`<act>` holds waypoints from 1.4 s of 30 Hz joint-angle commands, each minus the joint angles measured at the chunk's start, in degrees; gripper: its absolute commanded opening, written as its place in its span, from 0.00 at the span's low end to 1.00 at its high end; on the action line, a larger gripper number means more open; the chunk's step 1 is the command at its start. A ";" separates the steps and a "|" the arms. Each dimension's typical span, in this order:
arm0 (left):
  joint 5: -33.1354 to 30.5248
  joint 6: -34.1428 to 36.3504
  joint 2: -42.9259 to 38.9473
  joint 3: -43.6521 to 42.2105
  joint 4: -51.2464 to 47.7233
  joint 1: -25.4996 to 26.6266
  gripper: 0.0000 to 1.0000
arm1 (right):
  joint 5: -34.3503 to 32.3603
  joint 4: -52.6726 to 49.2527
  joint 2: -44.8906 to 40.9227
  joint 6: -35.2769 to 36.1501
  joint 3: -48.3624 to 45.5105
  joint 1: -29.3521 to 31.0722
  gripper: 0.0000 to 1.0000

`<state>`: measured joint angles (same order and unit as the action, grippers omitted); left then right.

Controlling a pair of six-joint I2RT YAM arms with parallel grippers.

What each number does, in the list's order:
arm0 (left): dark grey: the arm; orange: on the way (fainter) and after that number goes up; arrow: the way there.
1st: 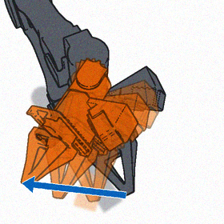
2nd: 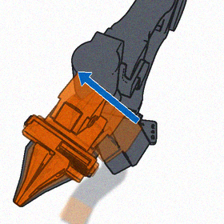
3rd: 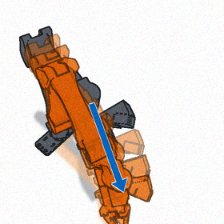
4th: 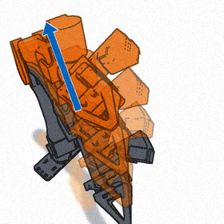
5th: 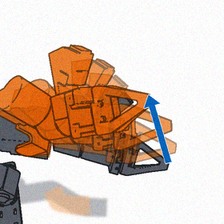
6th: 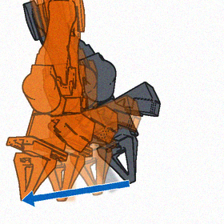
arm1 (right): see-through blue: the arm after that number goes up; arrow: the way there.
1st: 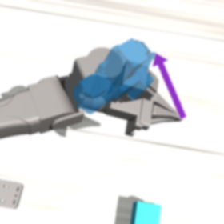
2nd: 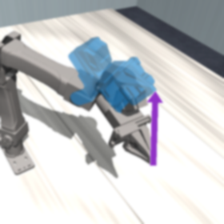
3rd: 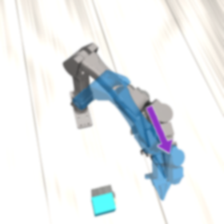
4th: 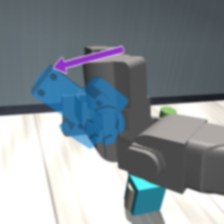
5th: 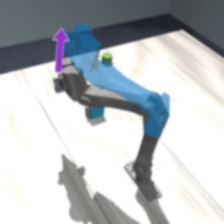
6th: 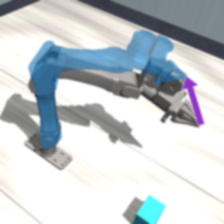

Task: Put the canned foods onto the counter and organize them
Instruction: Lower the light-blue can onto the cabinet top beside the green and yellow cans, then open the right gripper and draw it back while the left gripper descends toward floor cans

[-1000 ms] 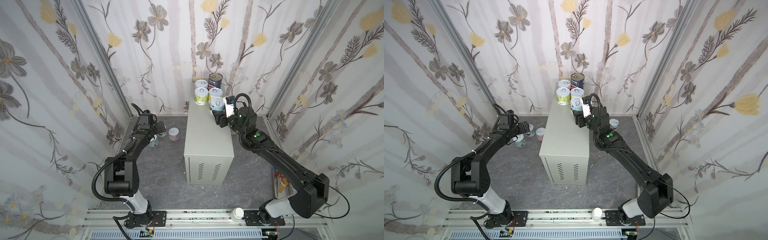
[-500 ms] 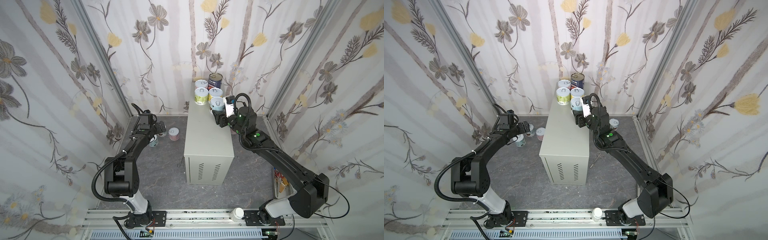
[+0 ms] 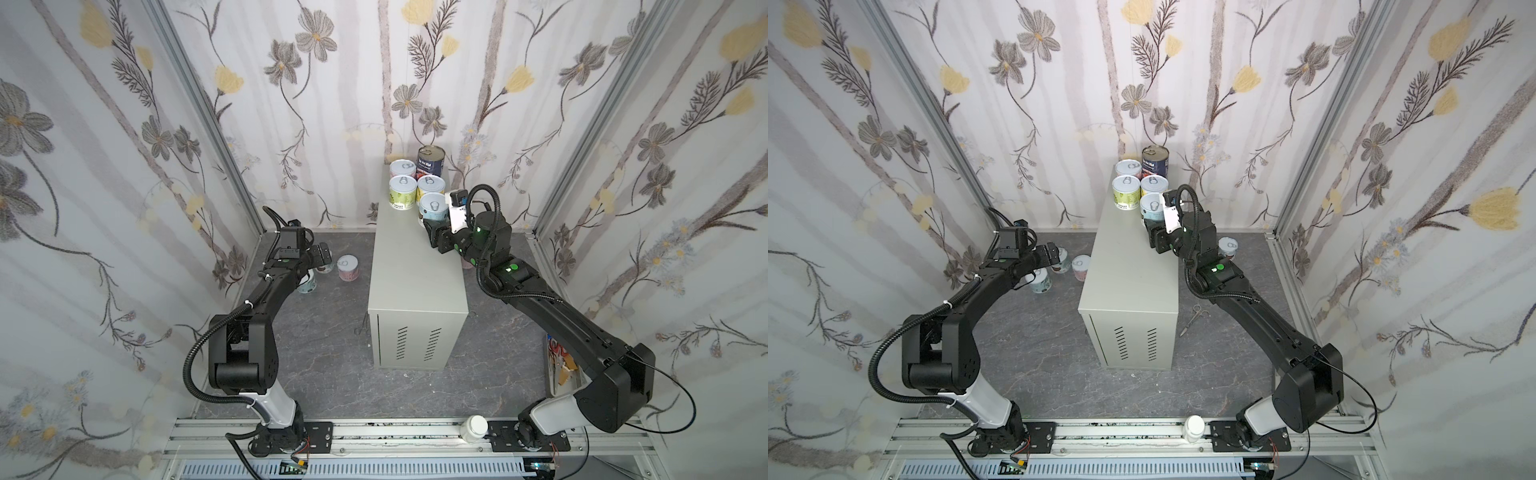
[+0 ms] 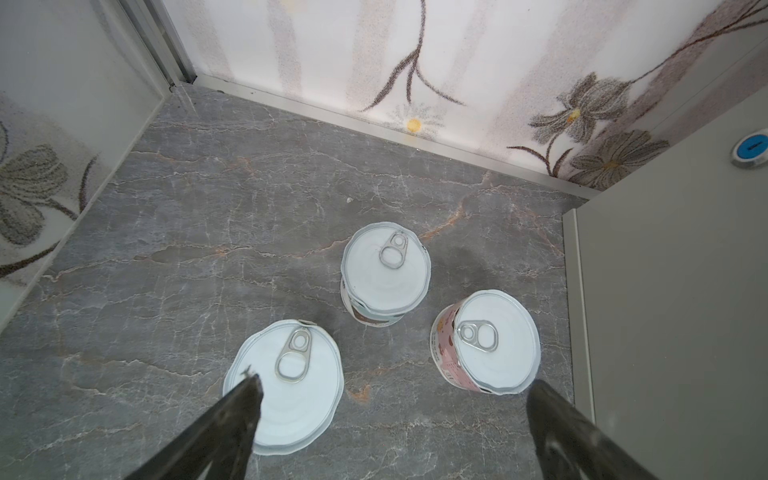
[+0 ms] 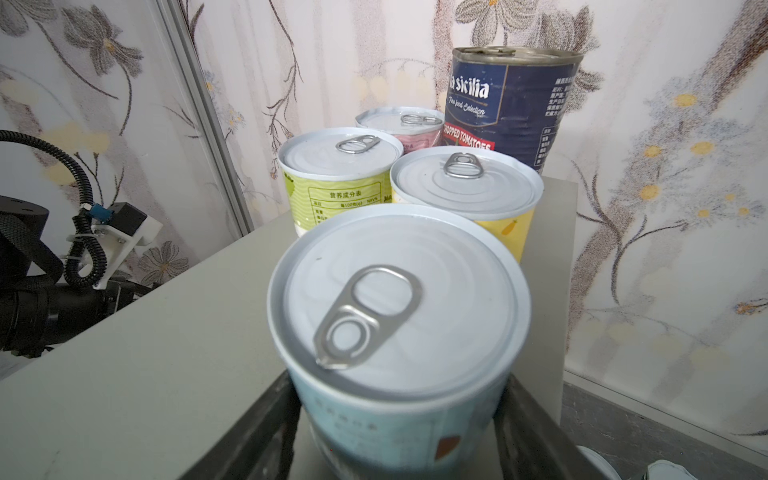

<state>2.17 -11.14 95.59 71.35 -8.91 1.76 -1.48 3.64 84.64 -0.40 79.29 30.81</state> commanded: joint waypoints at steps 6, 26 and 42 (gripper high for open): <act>-0.36 -0.40 -0.27 0.34 0.30 -0.09 1.00 | -1.07 -3.54 -0.35 -0.09 -0.39 0.02 0.82; -2.99 1.40 1.31 2.39 -4.63 -2.01 1.00 | 0.47 -3.35 -7.91 0.84 -4.52 -0.03 1.00; -7.71 3.03 11.46 8.63 -10.43 -2.09 1.00 | 3.93 -3.79 -14.23 -0.21 -4.84 -2.90 1.00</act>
<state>-3.49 -8.93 106.15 79.31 -18.50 -0.27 2.37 -1.08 70.81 -0.60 73.97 28.38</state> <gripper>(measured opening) 0.998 0.996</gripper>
